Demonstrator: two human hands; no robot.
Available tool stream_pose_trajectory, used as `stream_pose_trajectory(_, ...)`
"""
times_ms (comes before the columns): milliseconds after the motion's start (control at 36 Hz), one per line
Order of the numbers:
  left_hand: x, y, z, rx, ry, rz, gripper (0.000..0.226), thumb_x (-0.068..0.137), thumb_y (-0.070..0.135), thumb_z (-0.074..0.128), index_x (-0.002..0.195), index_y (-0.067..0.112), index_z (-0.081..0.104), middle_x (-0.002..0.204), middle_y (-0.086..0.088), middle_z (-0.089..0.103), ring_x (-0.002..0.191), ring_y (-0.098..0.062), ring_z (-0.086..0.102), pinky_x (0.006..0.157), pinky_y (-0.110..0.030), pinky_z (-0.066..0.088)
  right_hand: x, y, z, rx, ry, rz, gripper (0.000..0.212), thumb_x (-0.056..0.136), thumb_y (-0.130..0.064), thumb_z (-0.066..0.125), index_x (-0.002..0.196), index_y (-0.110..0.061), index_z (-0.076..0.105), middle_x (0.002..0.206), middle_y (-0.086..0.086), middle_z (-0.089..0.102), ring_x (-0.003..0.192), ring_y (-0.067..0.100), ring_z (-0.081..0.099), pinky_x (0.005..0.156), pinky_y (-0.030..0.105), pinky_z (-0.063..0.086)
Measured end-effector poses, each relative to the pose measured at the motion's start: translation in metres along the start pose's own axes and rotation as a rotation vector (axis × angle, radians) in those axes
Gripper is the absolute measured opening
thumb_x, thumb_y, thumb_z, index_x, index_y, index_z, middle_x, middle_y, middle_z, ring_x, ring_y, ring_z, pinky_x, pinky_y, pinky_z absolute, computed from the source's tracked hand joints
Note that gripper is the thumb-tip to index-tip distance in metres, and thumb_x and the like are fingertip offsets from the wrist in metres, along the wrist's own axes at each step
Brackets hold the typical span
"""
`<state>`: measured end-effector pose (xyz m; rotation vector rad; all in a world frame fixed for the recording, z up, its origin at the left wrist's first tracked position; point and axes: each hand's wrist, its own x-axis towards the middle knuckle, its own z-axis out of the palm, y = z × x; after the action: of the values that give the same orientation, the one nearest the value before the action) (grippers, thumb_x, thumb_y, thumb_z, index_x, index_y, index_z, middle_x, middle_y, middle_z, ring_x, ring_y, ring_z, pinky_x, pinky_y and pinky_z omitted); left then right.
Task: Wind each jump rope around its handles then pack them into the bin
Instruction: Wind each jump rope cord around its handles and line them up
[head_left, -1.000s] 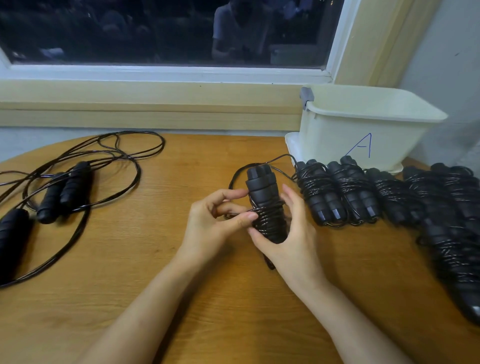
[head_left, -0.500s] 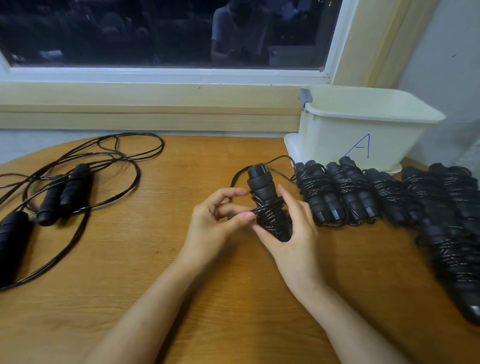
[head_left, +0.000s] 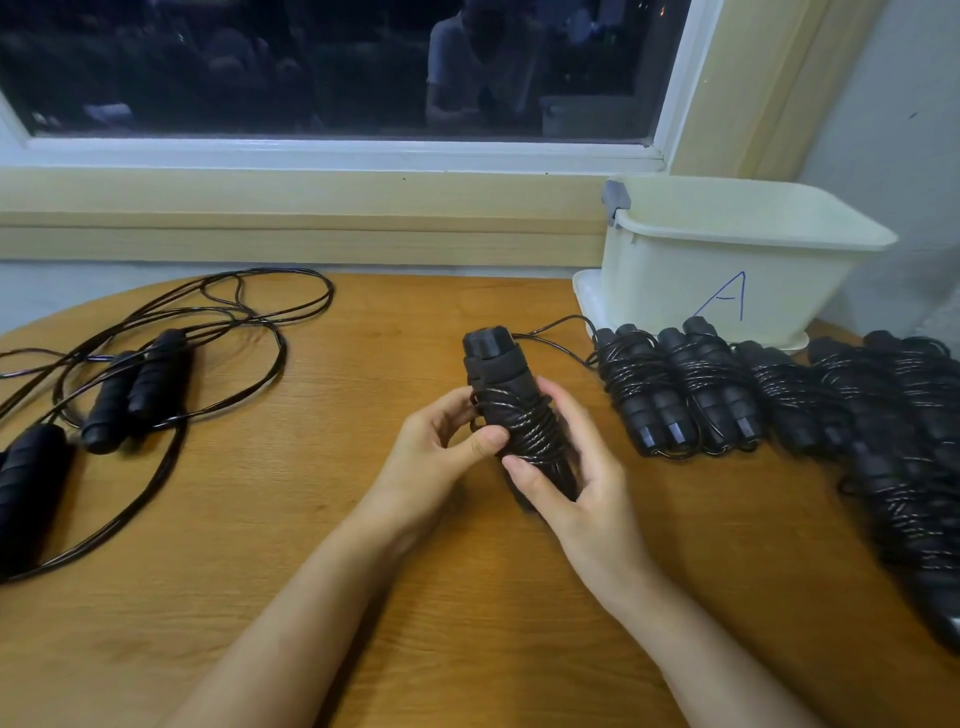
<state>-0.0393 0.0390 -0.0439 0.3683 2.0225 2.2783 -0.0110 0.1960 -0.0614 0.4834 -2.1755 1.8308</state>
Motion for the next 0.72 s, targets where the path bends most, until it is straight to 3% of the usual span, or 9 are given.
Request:
stream_pose_trajectory(56, -0.0001, -0.0001, -0.0005, -0.017, -0.001, -0.006, 0.045, 0.073, 0.029, 0.076, 0.116, 0.016, 0.067, 0.119, -0.009, 0.069, 0.121, -0.028, 0.06, 0.11, -0.055, 0.038, 0.0005, 0.0009, 0.0003, -0.052, -0.013, -0.012, 0.062, 0.089, -0.035, 0.067, 0.146, -0.03, 0.043, 0.137, -0.01, 0.056, 0.131, 0.014, 0.051, 0.106, 0.033, 0.044)
stream_pose_trajectory(167, 0.0011, -0.0027, 0.0001, 0.049, 0.006, -0.011, 0.05, 0.072, 0.033, 0.078, 0.116, 0.015, 0.066, 0.117, -0.006, 0.07, 0.118, -0.025, 0.062, 0.109, -0.055, 0.04, 0.0031, 0.0035, -0.0001, -0.245, 0.098, -0.082, 0.065, 0.082, -0.044, 0.069, 0.14, -0.018, 0.053, 0.136, -0.004, 0.048, 0.131, 0.009, 0.046, 0.105, 0.014, 0.035)
stream_pose_trajectory(306, 0.0023, -0.0033, -0.0003, 0.059, 0.026, 0.018, 0.051, 0.068, 0.035, 0.078, 0.113, 0.015, 0.066, 0.115, -0.003, 0.071, 0.115, -0.021, 0.063, 0.107, -0.048, 0.044, 0.0049, 0.0005, -0.0027, -0.228, 0.104, -0.083, 0.069, 0.081, -0.045, 0.071, 0.143, -0.025, 0.049, 0.127, -0.016, 0.056, 0.122, -0.002, 0.051, 0.095, 0.007, 0.038)
stream_pose_trajectory(417, 0.003, -0.0037, -0.0013, 0.032, 0.056, 0.049, 0.034, 0.069, 0.035, 0.08, 0.101, 0.027, 0.073, 0.11, -0.008, 0.072, 0.111, -0.043, 0.06, 0.103, -0.06, 0.044, 0.0032, -0.0026, -0.0046, -0.049, 0.118, 0.009, 0.07, 0.076, -0.047, 0.077, 0.138, -0.051, 0.046, 0.126, -0.023, 0.062, 0.122, 0.003, 0.056, 0.098, 0.018, 0.045)
stream_pose_trajectory(556, 0.0034, -0.0045, -0.0026, 0.014, 0.052, 0.056, 0.03, 0.071, 0.035, 0.08, 0.099, 0.025, 0.074, 0.11, -0.017, 0.069, 0.111, -0.052, 0.053, 0.103, -0.066, 0.039, 0.0033, -0.0048, -0.0071, 0.071, 0.108, 0.071, 0.061, 0.08, -0.035, 0.078, 0.132, -0.045, 0.049, 0.127, -0.01, 0.066, 0.121, 0.008, 0.06, 0.099, 0.028, 0.048)
stream_pose_trajectory(639, 0.0025, -0.0027, -0.0026, 0.028, 0.043, 0.05, 0.031, 0.072, 0.036, 0.078, 0.098, 0.021, 0.073, 0.109, -0.018, 0.069, 0.109, -0.046, 0.057, 0.104, -0.061, 0.041, 0.0052, -0.0039, -0.0083, 0.148, 0.105, 0.095, 0.054, 0.084, -0.027, 0.077, 0.13, -0.038, 0.05, 0.125, -0.005, 0.068, 0.119, 0.012, 0.062, 0.098, 0.028, 0.05)
stream_pose_trajectory(722, 0.0027, -0.0017, -0.0037, 0.052, 0.023, 0.039, 0.025, 0.073, 0.036, 0.077, 0.096, 0.026, 0.074, 0.106, -0.008, 0.072, 0.105, -0.027, 0.064, 0.101, -0.047, 0.047, 0.0059, -0.0039, -0.0087, 0.207, 0.112, 0.124, 0.052, 0.082, -0.026, 0.071, 0.129, -0.033, 0.051, 0.122, -0.004, 0.07, 0.117, 0.014, 0.064, 0.096, 0.03, 0.051)
